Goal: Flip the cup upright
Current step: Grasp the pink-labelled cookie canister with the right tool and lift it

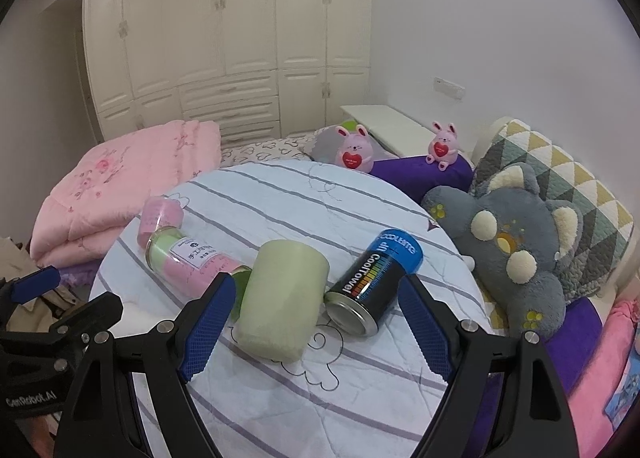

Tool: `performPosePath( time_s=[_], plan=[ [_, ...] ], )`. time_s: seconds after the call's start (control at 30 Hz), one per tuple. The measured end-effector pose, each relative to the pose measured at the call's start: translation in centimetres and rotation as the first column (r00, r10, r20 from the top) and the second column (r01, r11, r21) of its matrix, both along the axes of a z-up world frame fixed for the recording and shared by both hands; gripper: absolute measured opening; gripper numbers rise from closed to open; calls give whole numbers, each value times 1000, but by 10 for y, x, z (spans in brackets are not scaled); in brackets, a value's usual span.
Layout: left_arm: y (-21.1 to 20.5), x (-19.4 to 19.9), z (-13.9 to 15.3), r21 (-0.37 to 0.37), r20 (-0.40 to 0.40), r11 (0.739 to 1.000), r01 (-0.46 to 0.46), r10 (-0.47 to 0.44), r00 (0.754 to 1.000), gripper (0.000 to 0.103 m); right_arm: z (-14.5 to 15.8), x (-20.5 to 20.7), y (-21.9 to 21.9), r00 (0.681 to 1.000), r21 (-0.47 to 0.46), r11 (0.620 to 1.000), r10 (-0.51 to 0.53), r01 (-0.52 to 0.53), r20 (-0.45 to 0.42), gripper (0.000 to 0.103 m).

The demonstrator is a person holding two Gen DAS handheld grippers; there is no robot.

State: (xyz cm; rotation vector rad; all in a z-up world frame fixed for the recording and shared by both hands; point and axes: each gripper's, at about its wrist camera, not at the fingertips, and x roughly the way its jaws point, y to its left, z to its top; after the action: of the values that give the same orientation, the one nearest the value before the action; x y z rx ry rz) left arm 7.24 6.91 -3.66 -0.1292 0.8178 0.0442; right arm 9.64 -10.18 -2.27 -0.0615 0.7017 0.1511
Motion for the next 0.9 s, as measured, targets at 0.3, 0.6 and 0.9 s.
performPosePath(
  time_s=[0.3, 0.6, 0.9],
  plan=[
    [29, 21, -14, -65, -79, 995, -76, 71, 994, 103, -14, 31, 37, 974, -9, 975, 221, -222, -42, 84],
    [60, 44, -30, -80, -154, 983, -166, 152, 976, 103, -31, 65, 72, 922, -53, 924, 370, -377, -112, 84],
    [96, 56, -49, -54, -197, 965, -257, 242, 950, 103, -62, 98, 125, 795, -170, 788, 536, -592, -284, 84]
  ],
)
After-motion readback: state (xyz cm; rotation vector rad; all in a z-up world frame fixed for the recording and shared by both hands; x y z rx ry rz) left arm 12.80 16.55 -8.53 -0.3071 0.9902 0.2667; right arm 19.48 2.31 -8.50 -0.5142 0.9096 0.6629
